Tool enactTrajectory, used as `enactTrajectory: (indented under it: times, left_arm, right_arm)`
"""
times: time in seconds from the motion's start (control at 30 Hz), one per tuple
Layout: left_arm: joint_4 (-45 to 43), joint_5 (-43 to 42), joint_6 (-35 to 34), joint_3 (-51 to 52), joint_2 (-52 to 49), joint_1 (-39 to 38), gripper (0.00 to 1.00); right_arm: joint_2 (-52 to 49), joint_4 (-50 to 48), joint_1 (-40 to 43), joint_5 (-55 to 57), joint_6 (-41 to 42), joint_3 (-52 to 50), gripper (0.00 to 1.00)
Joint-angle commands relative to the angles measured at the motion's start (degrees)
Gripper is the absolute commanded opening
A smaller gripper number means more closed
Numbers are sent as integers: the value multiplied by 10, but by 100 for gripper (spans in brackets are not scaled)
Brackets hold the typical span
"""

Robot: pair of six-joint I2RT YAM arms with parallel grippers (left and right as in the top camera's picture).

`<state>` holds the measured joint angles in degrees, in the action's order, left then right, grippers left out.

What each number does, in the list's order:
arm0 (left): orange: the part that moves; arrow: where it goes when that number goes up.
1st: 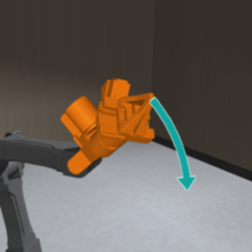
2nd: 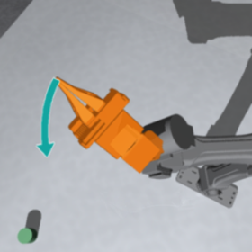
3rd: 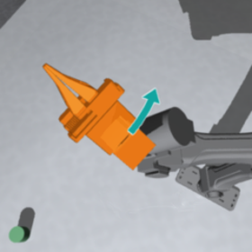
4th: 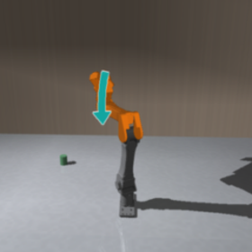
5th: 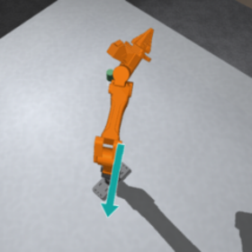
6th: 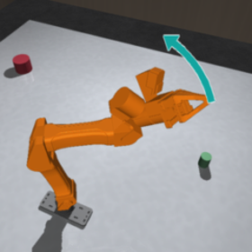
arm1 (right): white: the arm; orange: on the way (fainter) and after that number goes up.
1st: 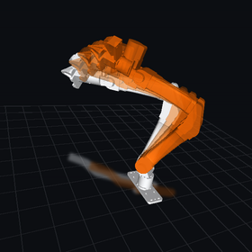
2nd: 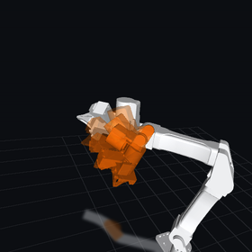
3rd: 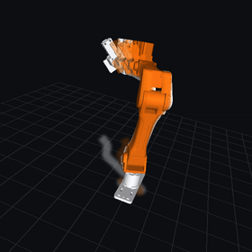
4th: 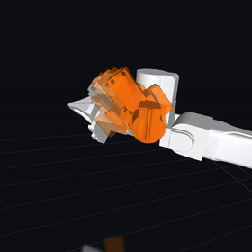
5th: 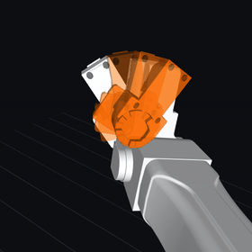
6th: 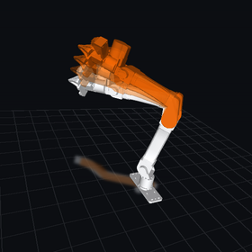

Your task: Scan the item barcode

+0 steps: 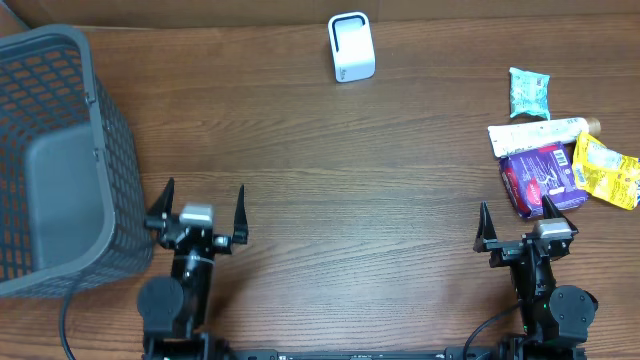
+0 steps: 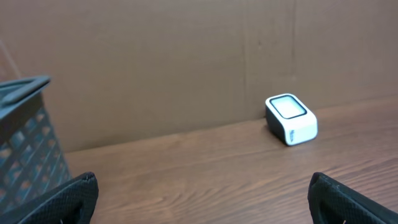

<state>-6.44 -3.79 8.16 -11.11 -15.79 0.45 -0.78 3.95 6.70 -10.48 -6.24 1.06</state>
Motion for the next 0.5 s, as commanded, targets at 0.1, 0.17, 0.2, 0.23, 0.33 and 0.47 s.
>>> enactTrajectory:
  times: [0.1, 0.17, 0.2, 0.23, 0.33, 0.47]
  left_arm:
    - [-3, 29, 17, 97, 117, 7, 100]
    - [20, 28, 32, 109, 140, 7, 100]
    - [36, 27, 40, 108, 150, 6, 100]
    - [50, 27, 43, 108, 157, 6, 100]
    - [75, 28, 57, 108, 156, 6, 100]
    - [109, 27, 53, 108, 156, 6, 100]
  right_arm:
    - [6, -3, -3, 4, 0, -6, 100]
    - [6, -3, -3, 4, 0, -6, 100]
    - [6, -3, -3, 4, 0, -6, 100]
    - [6, -3, -3, 4, 0, -6, 100]
    - [6, -3, -3, 4, 0, -6, 100]
    - [6, -3, -3, 4, 0, -6, 100]
